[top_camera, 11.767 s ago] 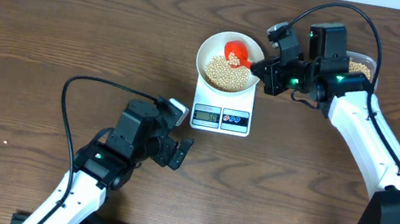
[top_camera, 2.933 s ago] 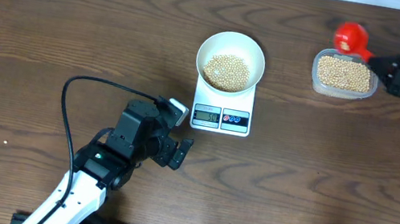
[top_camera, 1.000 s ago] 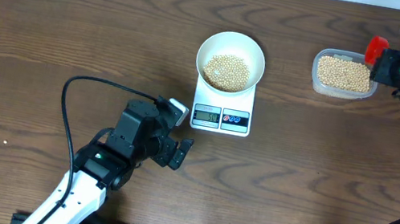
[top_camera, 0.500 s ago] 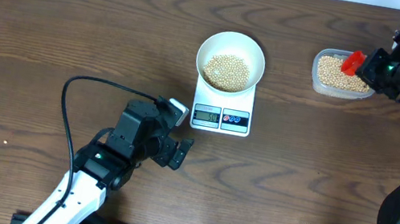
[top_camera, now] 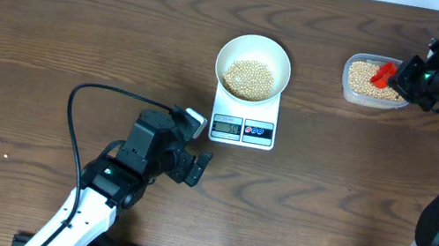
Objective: Scoop item into bowl and weigh 50g on scale
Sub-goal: 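Lower the red scoop into the tub and leave it resting there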
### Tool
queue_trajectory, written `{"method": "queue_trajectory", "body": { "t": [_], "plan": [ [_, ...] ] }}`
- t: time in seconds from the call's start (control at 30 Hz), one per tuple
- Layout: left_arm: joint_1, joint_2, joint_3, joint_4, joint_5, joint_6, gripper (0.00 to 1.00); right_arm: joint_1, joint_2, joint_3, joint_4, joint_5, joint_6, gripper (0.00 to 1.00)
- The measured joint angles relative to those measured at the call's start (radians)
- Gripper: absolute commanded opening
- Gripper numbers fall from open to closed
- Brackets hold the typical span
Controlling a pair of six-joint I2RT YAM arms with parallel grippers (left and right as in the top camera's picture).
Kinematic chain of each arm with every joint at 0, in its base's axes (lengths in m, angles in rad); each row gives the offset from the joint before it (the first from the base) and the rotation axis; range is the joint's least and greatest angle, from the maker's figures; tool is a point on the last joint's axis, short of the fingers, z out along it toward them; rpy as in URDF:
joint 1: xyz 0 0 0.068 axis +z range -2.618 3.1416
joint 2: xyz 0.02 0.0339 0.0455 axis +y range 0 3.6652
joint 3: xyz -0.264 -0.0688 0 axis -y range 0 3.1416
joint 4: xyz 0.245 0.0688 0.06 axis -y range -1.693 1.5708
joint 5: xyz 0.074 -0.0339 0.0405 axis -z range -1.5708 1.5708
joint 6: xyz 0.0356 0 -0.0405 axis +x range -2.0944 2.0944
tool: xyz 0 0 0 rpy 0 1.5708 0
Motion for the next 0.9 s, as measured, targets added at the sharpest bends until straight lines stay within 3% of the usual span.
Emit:
{"method": "queue_trajectory", "body": {
  "t": [0.1,0.23,0.5,0.7,0.9],
  "plan": [
    [0.000,0.000,0.000,0.000,0.000,0.000,0.98,0.000,0.000,0.000,-0.005,-0.002,0.002,0.41],
    [0.000,0.000,0.000,0.000,0.000,0.000,0.98,0.001,0.000,0.000,-0.045,-0.002,0.001,0.49],
    [0.000,0.000,0.000,0.000,0.000,0.000,0.98,-0.026,0.000,0.000,-0.133,-0.003,-0.006,0.54],
    [0.000,0.000,0.000,0.000,0.000,0.000,0.98,-0.097,-0.031,0.000,-0.216,0.026,-0.043,0.78],
    [0.000,0.000,0.000,0.000,0.000,0.000,0.98,-0.125,-0.099,0.000,-0.285,0.093,-0.072,0.77]
  ]
}}
